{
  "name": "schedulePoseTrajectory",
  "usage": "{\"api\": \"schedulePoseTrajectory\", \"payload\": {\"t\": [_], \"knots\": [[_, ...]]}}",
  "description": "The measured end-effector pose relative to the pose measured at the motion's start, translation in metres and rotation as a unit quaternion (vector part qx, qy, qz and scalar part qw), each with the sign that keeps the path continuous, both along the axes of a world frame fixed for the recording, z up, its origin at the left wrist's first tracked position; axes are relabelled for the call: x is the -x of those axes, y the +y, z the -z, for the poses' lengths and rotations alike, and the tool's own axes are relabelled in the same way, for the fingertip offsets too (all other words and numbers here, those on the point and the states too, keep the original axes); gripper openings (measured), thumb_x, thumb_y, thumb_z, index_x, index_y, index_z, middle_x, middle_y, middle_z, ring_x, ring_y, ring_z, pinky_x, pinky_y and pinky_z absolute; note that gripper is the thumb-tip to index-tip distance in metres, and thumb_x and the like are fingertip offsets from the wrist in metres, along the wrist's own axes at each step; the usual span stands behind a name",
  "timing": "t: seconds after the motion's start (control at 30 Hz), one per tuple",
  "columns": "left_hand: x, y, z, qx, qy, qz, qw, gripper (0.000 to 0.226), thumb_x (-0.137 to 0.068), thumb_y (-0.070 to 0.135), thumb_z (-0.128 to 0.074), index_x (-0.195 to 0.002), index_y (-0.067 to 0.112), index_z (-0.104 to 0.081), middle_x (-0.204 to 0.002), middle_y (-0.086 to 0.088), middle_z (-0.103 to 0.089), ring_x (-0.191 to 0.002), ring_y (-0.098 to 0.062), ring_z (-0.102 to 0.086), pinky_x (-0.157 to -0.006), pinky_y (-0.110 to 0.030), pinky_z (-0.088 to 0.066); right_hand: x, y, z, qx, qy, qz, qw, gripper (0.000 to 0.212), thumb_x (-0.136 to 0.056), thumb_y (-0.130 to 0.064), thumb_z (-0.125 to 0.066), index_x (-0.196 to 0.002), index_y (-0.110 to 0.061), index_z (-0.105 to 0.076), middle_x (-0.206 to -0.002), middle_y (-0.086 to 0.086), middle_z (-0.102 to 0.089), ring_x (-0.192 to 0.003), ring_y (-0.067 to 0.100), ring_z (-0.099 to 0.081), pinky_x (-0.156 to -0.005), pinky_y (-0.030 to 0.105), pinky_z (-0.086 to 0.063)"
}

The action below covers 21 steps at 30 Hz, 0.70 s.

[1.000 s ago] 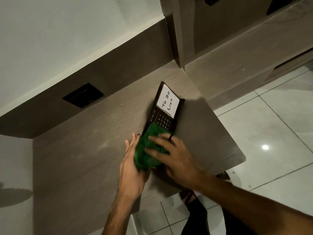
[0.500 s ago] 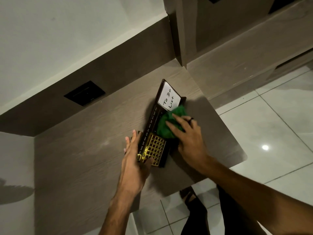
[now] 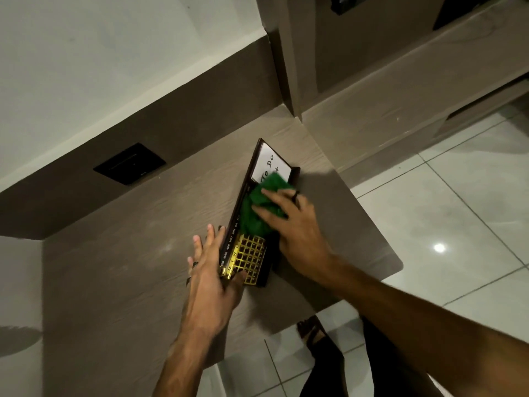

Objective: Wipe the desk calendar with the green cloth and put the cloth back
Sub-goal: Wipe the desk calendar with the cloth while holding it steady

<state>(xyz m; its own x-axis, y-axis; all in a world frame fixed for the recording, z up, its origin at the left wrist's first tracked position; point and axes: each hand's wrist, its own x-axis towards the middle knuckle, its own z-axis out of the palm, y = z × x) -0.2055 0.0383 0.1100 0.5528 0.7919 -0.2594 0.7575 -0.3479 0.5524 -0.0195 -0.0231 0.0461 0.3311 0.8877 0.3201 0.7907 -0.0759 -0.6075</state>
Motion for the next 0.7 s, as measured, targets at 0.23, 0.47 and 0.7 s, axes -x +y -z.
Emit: {"api": "schedulePoseTrajectory", "payload": {"t": [0.23, 0.47, 0.7], "knots": [[0.001, -0.003, 0.001, -0.008, 0.003, 0.003, 1.0, 0.094, -0.086, 0.012, -0.07, -0.155, 0.036, -0.01, -0.166, 0.01, 0.005, -0.152, -0.013, 0.017, -0.124, -0.052, 0.007, 0.018, -0.022, 0.007, 0.015, -0.008, 0.001, 1.0, 0.067, -0.07, 0.007, -0.055, -0.132, -0.019, -0.06, -0.143, 0.014, -0.05, -0.128, 0.038, -0.035, -0.098, 0.06, -0.039], [-0.001, -0.004, -0.002, 0.001, 0.012, -0.008, 1.0, 0.094, -0.085, 0.011, -0.07, -0.155, 0.035, -0.012, -0.165, 0.012, 0.004, -0.151, -0.012, 0.017, -0.124, -0.054, 0.006, -0.085, 0.055, -0.028, 0.008, -0.003, 0.101, 0.995, 0.056, -0.081, 0.008, -0.06, -0.13, -0.02, -0.063, -0.144, 0.011, -0.051, -0.121, 0.041, -0.044, -0.097, 0.055, -0.04], [-0.002, -0.003, -0.001, 0.002, -0.001, -0.016, 1.0, 0.094, -0.084, 0.008, -0.071, -0.154, 0.035, -0.014, -0.164, 0.012, 0.002, -0.152, -0.013, 0.013, -0.124, -0.055, 0.001, -0.036, 0.045, -0.029, -0.078, -0.076, -0.023, 0.994, 0.058, -0.071, 0.005, -0.065, -0.125, -0.017, -0.066, -0.136, 0.014, -0.057, -0.123, 0.041, -0.044, -0.098, 0.055, -0.036]]}}
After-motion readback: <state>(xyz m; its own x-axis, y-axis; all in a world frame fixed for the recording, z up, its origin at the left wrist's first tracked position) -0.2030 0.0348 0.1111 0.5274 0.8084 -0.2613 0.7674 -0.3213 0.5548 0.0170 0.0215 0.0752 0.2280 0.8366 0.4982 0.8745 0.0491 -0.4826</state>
